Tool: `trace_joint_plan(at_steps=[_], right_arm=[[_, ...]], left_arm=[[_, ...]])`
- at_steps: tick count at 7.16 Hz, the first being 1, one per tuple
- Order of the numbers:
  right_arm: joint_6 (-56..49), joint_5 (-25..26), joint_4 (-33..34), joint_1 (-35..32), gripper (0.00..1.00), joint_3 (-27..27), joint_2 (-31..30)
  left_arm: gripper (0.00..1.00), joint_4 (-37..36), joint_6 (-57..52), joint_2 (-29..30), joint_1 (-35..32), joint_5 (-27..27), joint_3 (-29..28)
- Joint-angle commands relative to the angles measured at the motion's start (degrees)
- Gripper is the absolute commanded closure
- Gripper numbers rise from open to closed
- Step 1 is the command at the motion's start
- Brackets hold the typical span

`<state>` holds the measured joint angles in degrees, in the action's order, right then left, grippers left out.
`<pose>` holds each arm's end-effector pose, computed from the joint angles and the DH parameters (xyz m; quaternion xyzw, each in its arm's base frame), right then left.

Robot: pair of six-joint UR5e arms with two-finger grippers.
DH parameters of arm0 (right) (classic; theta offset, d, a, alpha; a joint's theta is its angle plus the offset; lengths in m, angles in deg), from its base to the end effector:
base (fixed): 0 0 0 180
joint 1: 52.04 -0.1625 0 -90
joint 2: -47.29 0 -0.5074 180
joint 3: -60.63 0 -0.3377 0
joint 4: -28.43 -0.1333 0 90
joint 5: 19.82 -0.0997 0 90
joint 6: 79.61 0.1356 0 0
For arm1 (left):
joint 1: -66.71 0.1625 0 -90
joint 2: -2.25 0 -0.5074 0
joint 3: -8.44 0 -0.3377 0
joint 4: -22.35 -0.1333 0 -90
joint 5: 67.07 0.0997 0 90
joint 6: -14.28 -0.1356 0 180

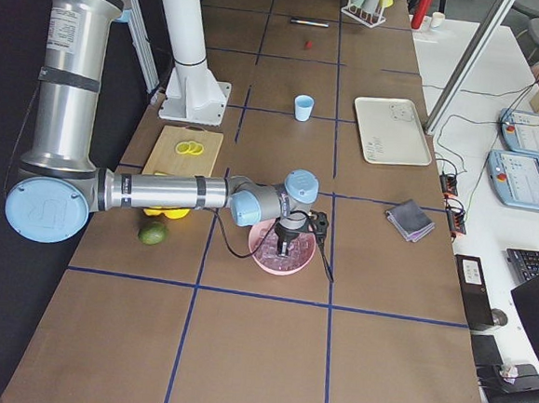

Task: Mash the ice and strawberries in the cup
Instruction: 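Lower the right gripper into the bowl and grasp an ice cube, then carry the ice cube with the right gripper to the blue cup and release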

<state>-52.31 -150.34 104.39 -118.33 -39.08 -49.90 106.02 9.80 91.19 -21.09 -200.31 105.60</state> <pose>-0.1190 -0.3833 0.7215 -0.0256 -0.3675 -0.0208 0.9295 -0.0240 -0.4269 0.7331 0.0055 0.3684 0.0534 0.9281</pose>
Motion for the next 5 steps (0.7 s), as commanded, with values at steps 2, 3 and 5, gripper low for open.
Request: trace_joint_plan(at_steps=[2, 3, 5], right_arm=[[11.8, -1.1, 2.1, 0.1, 1.00, -14.2, 2.2], [24.4, -2.6, 2.0, 2.3, 1.00, -16.0, 7.4], [47.1, -1.1, 1.8, 11.1, 1.00, -17.5, 17.9]], left_arm=[[0.00, 0.0, 0.0, 0.0, 0.0, 0.0, 0.0], [0.00, 0.0, 0.0, 0.0, 0.0, 0.0, 0.0], [0.00, 0.0, 0.0, 0.0, 0.0, 0.0, 0.0]])
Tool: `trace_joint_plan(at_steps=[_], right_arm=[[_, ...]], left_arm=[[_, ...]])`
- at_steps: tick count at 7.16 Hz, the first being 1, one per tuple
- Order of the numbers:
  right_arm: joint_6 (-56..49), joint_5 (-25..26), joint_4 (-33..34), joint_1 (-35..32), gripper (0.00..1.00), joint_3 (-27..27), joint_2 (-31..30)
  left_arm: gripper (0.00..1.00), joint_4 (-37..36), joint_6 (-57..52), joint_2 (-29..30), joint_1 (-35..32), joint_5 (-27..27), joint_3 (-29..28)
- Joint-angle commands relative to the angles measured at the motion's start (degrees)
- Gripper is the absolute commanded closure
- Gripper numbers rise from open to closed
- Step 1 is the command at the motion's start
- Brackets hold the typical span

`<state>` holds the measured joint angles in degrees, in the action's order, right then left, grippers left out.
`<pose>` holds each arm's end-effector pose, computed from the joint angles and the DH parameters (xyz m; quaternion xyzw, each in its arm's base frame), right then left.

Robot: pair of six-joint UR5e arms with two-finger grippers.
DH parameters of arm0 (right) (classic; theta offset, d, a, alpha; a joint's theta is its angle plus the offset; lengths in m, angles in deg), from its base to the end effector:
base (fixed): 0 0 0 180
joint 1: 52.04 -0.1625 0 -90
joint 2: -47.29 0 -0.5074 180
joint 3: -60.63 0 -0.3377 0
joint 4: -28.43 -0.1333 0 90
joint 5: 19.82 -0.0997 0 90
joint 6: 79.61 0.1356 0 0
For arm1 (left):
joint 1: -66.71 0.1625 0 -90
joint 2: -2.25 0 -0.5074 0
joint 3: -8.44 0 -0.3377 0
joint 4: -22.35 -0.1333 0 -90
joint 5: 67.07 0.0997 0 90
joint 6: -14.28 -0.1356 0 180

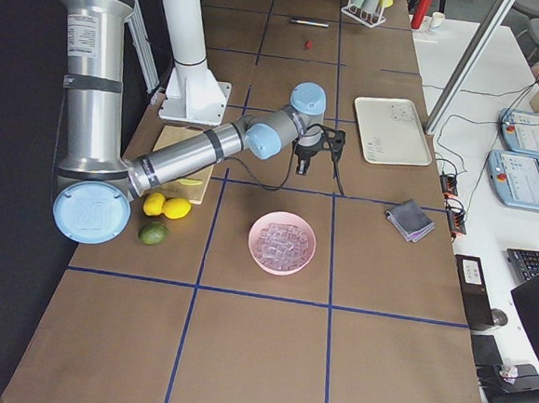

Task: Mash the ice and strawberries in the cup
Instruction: 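Carry the ice cube with the right gripper to the blue cup and release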

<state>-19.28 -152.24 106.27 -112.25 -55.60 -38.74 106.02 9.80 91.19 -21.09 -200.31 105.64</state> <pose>-0.1963 -0.4270 0.5056 -0.0009 -0.4767 0.1028 0.8730 -0.0240 -0.4270 0.7328 0.0058 0.3684 0.0536 0.9281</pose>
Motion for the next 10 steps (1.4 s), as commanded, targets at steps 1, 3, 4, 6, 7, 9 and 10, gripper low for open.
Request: trace_joint_plan(at_steps=[1, 3, 4, 6, 7, 9, 10], right_arm=[[22.5, 5.1, 0.0, 10.0, 1.00, -0.8, 11.4], [36.7, 17.0, 0.4, 22.4, 1.00, 4.0, 23.5], [41.9, 21.0, 0.2, 25.5, 1.00, 8.4, 28.9], [43.1, 25.9, -0.3, 27.2, 1.00, 18.0, 36.2], [43.1, 26.5, -0.3, 27.2, 1.00, 21.4, 38.2], [43.2, 26.4, -0.1, 29.3, 1.00, 21.7, 37.6], [43.1, 26.5, -0.1, 29.9, 0.96, 21.7, 37.5]], left_arm=[[0.00, 0.1, -0.1, 0.1, 0.1, 0.0, 0.0], [0.00, 0.8, -0.3, 0.1, 0.3, 0.0, 0.4], [0.00, 2.3, 0.0, 0.1, 1.0, 0.0, -0.3], [0.00, 2.4, 0.0, 0.0, 1.2, -0.1, -0.1], [0.00, 2.4, 0.0, 0.0, 1.2, -0.1, -0.1], [0.00, 2.5, 0.1, 0.0, 1.2, -1.3, 0.2], [0.00, 2.5, 0.0, 0.0, 1.2, -1.3, 0.2]])
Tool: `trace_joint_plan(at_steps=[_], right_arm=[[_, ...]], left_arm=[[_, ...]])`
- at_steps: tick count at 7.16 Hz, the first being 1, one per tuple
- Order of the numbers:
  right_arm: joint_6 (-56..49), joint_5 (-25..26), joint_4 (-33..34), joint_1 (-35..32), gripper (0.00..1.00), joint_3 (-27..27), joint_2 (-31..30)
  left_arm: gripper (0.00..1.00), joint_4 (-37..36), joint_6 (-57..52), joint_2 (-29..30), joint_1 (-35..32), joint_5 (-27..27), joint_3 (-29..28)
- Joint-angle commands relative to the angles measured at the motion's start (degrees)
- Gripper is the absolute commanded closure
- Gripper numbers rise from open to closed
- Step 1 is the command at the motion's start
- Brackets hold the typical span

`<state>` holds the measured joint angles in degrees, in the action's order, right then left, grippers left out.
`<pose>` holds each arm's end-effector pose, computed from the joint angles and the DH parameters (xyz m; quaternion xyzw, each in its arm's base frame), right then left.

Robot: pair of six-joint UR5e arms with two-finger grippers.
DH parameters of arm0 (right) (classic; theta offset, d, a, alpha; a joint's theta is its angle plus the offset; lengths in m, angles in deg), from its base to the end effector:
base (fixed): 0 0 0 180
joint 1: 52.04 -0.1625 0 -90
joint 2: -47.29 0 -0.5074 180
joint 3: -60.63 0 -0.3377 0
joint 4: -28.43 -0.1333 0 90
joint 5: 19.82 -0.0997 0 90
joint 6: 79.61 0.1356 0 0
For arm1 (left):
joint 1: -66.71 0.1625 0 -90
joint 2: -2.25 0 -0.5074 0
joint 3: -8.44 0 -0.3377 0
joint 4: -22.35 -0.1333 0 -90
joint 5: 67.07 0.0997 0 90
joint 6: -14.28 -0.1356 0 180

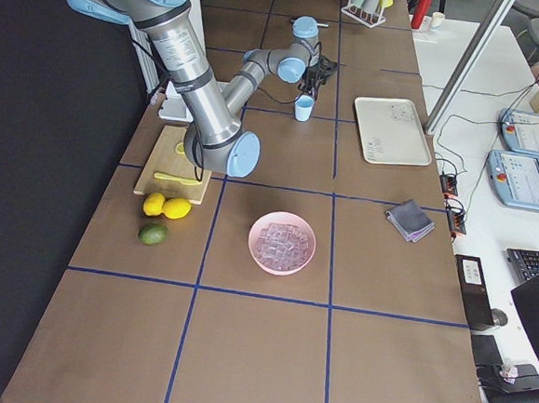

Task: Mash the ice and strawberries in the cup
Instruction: 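Carry the ice cube with the right gripper to the blue cup and release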

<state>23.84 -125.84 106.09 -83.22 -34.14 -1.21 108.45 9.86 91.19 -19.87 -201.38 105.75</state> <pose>-0.5773 -0.4614 0.2813 -0.0454 -0.4976 0.2648 0.8247 -0.0129 -0.4314 0.7259 0.0223 0.3769 0.0710 0.9233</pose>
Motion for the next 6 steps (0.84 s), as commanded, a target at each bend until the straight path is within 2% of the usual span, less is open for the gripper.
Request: trace_joint_plan(at_steps=[1, 2, 3, 6], right_arm=[[0.0, 0.0, 0.0, 1.0, 0.62, 0.3, -0.3], [0.0, 0.0, 0.0, 1.2, 0.16, 0.3, -0.5], [0.4, 0.0, 0.0, 1.2, 0.01, 0.1, -0.3], [0.3, -0.2, 0.0, 1.2, 0.01, -0.4, -0.8]], left_arm=[[0.00, 0.0, -0.1, 0.0, 0.0, -0.3, 0.2], [0.00, 0.1, -0.1, 0.0, -0.1, -0.3, 0.2], [0.00, 0.1, -0.1, -0.1, -0.1, -0.3, 0.4], [0.00, 0.1, -0.1, 0.0, 0.0, -0.2, 0.9]])
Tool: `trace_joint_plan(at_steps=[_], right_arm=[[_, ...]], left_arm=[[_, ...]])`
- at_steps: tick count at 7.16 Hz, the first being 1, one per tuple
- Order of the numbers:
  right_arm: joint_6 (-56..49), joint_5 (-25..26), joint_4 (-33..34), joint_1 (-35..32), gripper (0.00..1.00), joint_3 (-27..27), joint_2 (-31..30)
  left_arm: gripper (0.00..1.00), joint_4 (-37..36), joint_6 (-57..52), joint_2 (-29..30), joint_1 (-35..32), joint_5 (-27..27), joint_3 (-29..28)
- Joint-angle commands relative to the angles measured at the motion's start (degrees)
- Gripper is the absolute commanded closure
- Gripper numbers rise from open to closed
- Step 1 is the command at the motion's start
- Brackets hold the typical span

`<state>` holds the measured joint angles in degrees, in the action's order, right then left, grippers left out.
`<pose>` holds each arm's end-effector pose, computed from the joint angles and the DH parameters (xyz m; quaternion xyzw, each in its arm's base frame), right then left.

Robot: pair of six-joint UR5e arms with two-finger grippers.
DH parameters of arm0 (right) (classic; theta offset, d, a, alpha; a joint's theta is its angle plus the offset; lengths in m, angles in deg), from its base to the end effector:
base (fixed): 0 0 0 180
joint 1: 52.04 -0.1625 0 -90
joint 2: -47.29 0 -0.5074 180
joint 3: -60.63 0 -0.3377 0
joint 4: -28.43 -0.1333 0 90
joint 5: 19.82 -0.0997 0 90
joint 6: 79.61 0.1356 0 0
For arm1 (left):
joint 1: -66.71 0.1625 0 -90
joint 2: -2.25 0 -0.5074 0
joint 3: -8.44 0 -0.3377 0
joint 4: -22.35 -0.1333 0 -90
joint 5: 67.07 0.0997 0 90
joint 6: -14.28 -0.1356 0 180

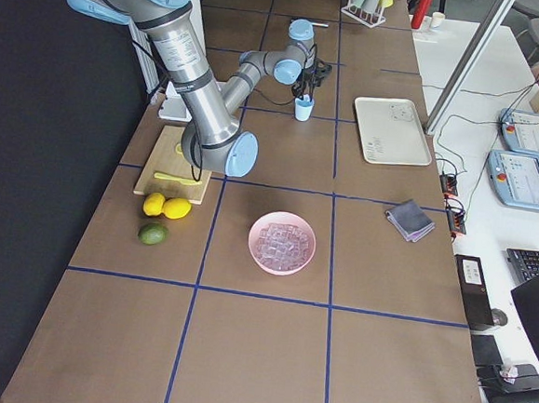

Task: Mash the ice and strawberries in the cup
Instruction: 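Carry the ice cube with the right gripper to the blue cup and release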

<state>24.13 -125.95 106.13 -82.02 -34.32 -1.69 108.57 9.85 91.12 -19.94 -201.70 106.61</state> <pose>-0.5854 -0.4481 0.2862 -0.0532 -0.4945 0.2586 0.8281 -0.0128 -0.4317 0.7191 0.0299 0.3793 0.0735 0.9219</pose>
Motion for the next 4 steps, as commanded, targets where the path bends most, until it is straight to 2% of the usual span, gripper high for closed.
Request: trace_joint_plan(at_steps=[1, 2, 3, 4], right_arm=[[-0.2, -0.1, 0.0, 0.0, 0.01, -0.2, -0.5], [-0.4, -0.6, 0.4, -0.7, 0.01, -1.4, -0.7], [-0.5, -3.8, 0.6, -3.3, 0.01, -6.3, -4.7], [-1.3, -11.3, 0.7, -9.8, 0.01, -12.2, -11.1]], left_arm=[[0.00, 0.0, -0.1, 0.1, 0.1, 0.1, 0.1], [0.00, 0.0, -0.1, 0.1, 0.2, 0.0, 0.1], [0.00, 0.0, 0.0, 0.1, 1.2, -1.6, 0.1], [0.00, 0.4, 3.3, 0.4, 3.8, -4.5, 0.2]])
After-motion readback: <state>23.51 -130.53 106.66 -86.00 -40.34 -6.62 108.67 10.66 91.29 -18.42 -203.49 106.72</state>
